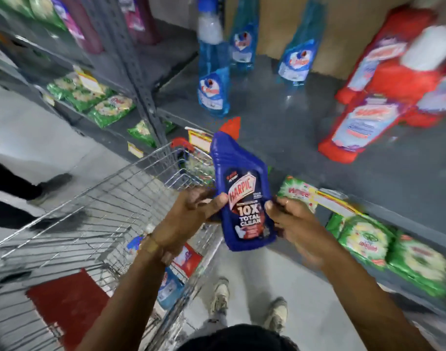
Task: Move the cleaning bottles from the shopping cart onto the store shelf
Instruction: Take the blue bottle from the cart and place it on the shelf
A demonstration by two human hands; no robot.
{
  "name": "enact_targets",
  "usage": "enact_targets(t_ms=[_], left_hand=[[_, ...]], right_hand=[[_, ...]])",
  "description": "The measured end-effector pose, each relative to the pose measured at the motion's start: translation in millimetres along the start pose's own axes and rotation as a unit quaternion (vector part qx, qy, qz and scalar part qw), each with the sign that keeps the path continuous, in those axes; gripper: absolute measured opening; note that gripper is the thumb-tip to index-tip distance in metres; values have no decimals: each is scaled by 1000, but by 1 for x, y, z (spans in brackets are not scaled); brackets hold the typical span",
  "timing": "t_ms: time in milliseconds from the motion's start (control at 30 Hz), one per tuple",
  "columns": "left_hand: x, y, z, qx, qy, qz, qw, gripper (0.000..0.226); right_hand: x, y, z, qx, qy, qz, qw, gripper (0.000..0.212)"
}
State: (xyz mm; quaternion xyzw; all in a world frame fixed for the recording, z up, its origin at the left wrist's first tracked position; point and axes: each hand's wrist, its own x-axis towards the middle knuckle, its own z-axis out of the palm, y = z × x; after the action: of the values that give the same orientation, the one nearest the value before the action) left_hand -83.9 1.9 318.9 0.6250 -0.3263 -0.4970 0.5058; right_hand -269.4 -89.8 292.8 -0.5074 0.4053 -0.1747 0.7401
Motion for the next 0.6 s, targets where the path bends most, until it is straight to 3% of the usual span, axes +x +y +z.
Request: enact_targets(t_ms=[267, 367, 533, 600], left_hand=[[-3, 22, 123, 3, -139, 71, 988, 19], [4, 26, 177, 17, -187, 119, 975, 22], [33, 32, 287, 91, -247, 208, 942, 18], [48, 29, 330, 108, -252, 230, 934, 28]], right_hand=[[-101, 2, -97, 7, 118, -112, 987, 35], [-131, 3, -136, -21, 182, -193, 964, 22], [-162, 13, -226, -38, 291, -240, 925, 32], [-168, 16, -262, -37, 336, -253, 907, 30]])
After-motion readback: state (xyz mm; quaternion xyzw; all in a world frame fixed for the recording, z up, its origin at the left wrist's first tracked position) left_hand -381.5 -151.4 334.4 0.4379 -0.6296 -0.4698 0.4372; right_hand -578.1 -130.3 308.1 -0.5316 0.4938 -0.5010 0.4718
